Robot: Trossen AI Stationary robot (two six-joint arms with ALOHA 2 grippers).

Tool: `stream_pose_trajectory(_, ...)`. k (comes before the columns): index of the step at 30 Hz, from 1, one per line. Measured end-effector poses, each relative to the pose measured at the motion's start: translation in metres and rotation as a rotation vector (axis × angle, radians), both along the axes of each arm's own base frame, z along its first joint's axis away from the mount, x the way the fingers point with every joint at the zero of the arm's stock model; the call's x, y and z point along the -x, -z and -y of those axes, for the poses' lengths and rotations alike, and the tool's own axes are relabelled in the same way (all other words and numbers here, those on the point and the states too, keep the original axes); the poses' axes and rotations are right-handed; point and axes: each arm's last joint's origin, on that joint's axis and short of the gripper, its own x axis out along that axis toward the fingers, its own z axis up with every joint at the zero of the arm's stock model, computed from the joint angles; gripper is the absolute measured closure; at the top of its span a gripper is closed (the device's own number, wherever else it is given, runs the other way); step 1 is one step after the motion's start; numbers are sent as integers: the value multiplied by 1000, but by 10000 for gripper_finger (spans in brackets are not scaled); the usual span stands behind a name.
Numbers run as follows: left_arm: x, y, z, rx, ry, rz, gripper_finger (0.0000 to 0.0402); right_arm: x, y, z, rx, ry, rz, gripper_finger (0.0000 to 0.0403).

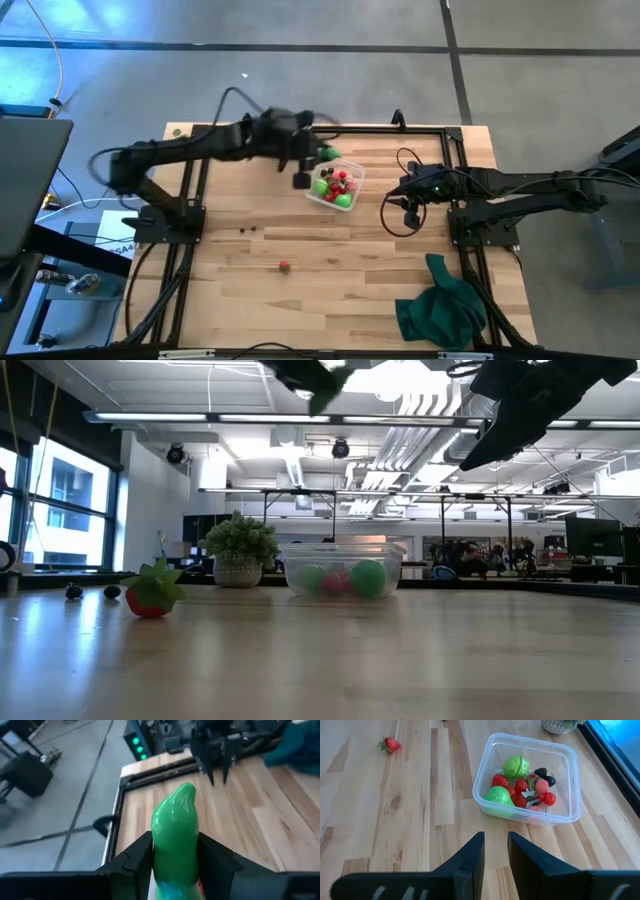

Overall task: Pick and placing Produce into tupperware
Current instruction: Put the pea into the transparent container

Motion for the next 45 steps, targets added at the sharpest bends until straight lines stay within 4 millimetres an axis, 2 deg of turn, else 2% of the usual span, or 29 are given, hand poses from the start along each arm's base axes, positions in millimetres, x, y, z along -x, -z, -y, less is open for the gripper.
stream_pose_trajectory(2,-13,6,-20,17,18,-5,280,0,0,0,0,0,-1,327)
stream_pose_trajectory(5,-33,29,-46,65,36,-78,280,0,0,0,-3,-4,0,327)
stream_pose_trajectory(9,-62,63,-68,121,75,-181,280,0,0,0,-3,-4,-2,327)
stream_pose_trajectory(16,-93,124,-82,155,129,-447,280,0,0,0,-2,-3,0,327)
stream_pose_trajectory(20,-97,156,-86,167,127,-579,280,0,0,0,-2,-3,0,327)
stream_pose_trajectory(24,-99,176,-88,164,117,-651,280,0,0,0,-2,-2,0,327)
stream_pose_trajectory(27,-99,184,-88,173,116,-675,280,0,0,0,-2,-3,0,327)
stream_pose_trajectory(34,-100,185,-88,172,116,-673,276,0,0,0,-2,-2,0,327)
stream_pose_trajectory(45,-100,184,-88,175,109,-667,232,0,0,0,-2,-2,0,327)
